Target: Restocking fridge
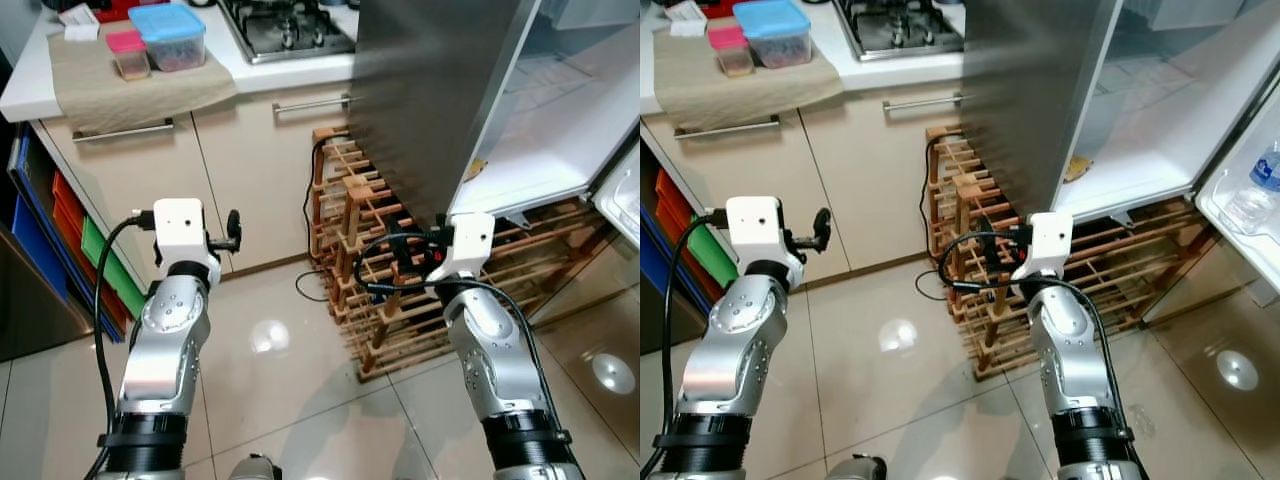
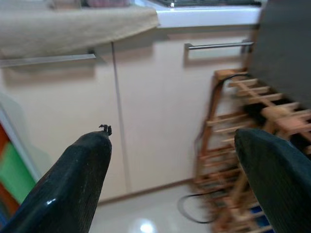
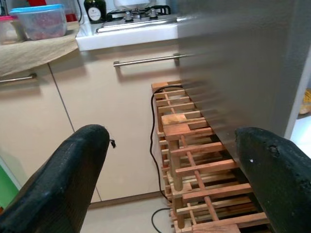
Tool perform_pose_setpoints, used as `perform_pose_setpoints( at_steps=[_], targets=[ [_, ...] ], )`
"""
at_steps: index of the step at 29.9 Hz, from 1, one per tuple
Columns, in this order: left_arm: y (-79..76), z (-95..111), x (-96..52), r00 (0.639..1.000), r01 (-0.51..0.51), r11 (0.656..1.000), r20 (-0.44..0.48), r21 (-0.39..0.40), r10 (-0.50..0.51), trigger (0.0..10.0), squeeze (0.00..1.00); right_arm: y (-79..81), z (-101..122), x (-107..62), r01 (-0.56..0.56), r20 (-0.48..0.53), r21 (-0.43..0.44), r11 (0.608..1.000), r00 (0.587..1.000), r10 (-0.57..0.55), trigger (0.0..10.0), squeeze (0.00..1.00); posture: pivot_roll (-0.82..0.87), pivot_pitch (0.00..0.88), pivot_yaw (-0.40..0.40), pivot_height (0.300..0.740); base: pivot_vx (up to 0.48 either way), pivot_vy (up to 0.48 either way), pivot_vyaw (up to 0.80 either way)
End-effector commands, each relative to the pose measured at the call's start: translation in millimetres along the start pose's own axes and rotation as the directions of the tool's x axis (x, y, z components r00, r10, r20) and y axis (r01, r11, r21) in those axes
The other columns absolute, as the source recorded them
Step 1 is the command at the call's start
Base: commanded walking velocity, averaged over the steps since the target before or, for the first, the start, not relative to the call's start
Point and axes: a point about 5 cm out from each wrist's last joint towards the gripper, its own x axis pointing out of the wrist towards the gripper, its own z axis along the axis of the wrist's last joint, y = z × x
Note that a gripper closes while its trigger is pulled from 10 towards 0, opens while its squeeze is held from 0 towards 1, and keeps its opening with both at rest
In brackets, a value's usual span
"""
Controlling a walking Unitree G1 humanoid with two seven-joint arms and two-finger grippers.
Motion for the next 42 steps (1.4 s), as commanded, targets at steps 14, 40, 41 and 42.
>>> perform_pose_setpoints(
  at_steps=[14,40,41,42],
  targets=[
    [-10.2,10.0,-1.5,0.998,0.033,0.999,0.044,-0.011,-0.033,10.0,0.0,7.6,9.3,12.0,-0.056,-0.004,0.037,0.998,0.998,0.056,10.0,0.0,-0.03,0.067,0.006,0.74,0.0,0.171,0.49],
    [-20.5,7.8,6.2,0.998,-0.031,0.999,0.049,-0.021,0.032,10.0,0.0,-10.3,11.8,15.0,-0.067,-0.02,-0.041,0.997,0.998,0.066,10.0,0.0,-0.02,0.04,-0.064,0.74,0.0,-0.253,0.15],
    [-19.6,7.8,6.3,0.998,-0.037,0.999,0.051,-0.02,0.038,10.0,0.0,-9.7,11.0,15.6,-0.072,-0.026,-0.044,0.996,0.997,0.071,10.0,0.0,-0.02,0.04,-0.064,0.74,0.0,0.0,0.0],
    [-18.2,7.1,6.4,0.998,-0.044,0.999,0.05,-0.02,0.045,10.0,0.0,-8.6,10.9,16.0,-0.078,-0.024,-0.047,0.996,0.997,0.077,10.0,0.0,-0.01,0.045,-0.065,0.74,0.0,0.0,0.0]
  ],
)
